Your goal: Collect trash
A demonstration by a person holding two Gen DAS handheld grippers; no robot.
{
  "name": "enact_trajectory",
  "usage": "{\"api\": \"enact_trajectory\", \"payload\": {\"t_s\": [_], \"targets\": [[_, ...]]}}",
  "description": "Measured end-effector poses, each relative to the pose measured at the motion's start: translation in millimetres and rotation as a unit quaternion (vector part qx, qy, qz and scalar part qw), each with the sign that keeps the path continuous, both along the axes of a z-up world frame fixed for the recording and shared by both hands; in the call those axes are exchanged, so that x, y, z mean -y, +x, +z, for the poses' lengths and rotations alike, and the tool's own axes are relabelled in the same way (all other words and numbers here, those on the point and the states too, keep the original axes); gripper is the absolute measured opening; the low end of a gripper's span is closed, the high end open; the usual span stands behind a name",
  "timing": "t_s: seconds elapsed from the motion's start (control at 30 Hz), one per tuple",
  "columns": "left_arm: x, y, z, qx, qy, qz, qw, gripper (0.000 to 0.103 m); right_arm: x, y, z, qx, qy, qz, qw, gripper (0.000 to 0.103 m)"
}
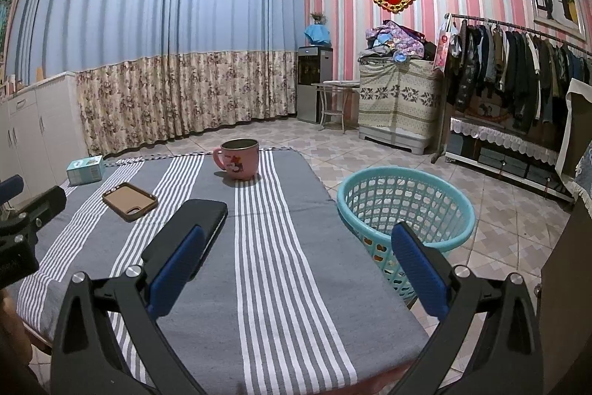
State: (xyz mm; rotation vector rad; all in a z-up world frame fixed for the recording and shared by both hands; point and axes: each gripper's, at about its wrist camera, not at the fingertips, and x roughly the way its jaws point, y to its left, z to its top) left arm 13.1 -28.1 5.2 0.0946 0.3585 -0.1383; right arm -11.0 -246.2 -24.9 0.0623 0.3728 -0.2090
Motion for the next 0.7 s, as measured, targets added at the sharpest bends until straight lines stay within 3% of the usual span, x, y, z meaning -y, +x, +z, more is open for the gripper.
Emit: {"api": "enact_trajectory", "payload": {"t_s": [0.7], "targets": [[0.6,0.0,4.3,0.000,0.000,-0.003,1.0000,0.098,-0.7,1.1,0.2,-0.002,0.001,-0.001,1.000,0.099]]}}
